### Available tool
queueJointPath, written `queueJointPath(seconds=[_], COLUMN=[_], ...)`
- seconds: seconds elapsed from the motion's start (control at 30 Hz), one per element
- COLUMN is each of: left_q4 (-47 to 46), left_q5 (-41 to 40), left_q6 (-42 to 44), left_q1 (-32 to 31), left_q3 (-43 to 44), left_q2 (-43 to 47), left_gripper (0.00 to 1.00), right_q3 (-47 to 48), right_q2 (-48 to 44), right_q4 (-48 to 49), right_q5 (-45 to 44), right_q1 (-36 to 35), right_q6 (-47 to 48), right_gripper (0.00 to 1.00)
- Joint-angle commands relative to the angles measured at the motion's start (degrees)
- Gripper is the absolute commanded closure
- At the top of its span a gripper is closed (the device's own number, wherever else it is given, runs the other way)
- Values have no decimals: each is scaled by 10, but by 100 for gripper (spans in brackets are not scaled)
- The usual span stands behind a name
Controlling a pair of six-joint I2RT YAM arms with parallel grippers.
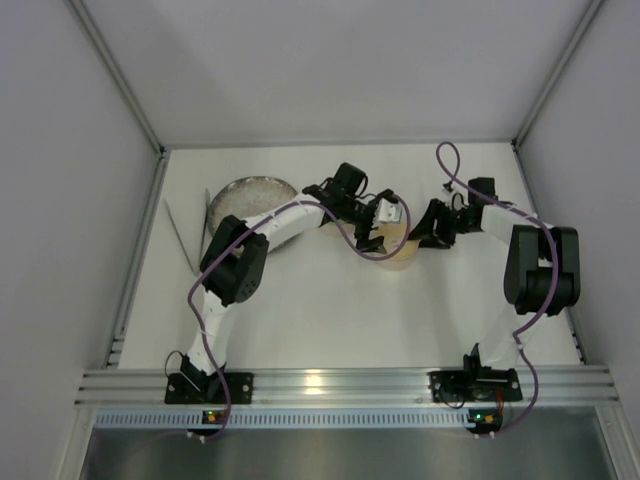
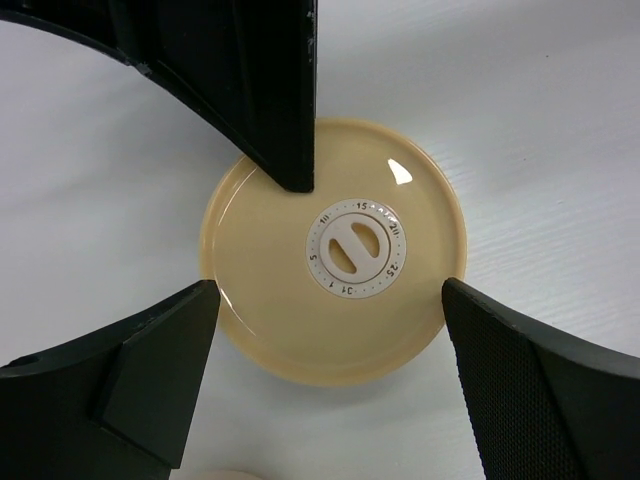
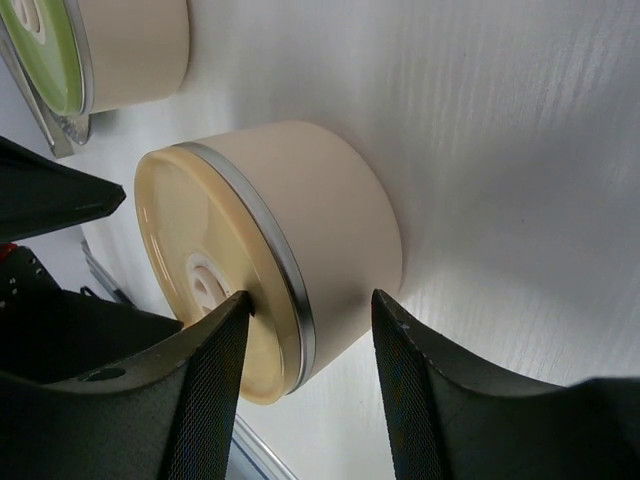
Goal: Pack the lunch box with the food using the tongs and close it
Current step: Close the box lid on the packing box.
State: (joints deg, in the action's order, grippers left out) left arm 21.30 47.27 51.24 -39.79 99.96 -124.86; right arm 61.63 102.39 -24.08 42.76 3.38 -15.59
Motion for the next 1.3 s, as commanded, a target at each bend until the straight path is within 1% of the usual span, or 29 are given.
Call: queueJointPath(seconds=[0.0,0.1,0.2,0.23,0.27,0.3,0.37,0.4,0.43,0.47,0.5,0.57,0.63,0.7,0.87,1.0,1.07,1.23,1.27], left_q4=[93,102,181,223,234,232,119,49,-17,-112,-147,-200,-211,-256,-299,-321,-331,-373,-396], left_q5=[53,83,82,79,74,68,57,46,33,1,-16,-70,-83,-101,-87,-47,-39,-47,-52], left_q6=[17,10,92,137,153,147,81,-28,-67,-96,-158,-199,-209,-217,-218,-180,-175,-199,-205], left_q1=[-4,5,16,18,19,20,23,23,23,23,22,21,20,17,14,5,2,3,3], left_q3=[-8,-4,-11,-19,-44,-61,-101,-154,-175,-191,-202,-201,-203,-221,-234,-236,-235,-238,-239], left_q2=[4,14,33,39,55,64,99,111,121,127,128,120,111,105,81,61,50,32,28], left_gripper=[1,1,1,1,1,1,1,1,1,1,1,1,1,1,1,1,1,1,1], right_q3=[18,26,23,21,18,17,12,10,8,7,6,7,7,7,7,8,10,22,22], right_q2=[25,29,26,23,23,19,14,9,6,6,5,9,11,13,11,18,27,40,40], right_q4=[4,1,1,0,-1,2,4,9,10,12,12,12,16,18,25,30,31,28,26], right_q5=[-72,-71,-72,-72,-72,-72,-72,-73,-73,-74,-74,-73,-72,-69,-63,-56,-49,-31,-30], right_q1=[-2,-2,-2,-2,-2,-2,-2,-2,-2,-2,-2,-2,-2,-2,-2,-2,-3,-5,-6], right_q6=[29,33,32,32,32,31,29,27,26,24,24,25,23,19,15,15,14,12,14], right_gripper=[50,50,50,50,50,50,50,50,50,50,50,50,50,50,50,50,50,50,50])
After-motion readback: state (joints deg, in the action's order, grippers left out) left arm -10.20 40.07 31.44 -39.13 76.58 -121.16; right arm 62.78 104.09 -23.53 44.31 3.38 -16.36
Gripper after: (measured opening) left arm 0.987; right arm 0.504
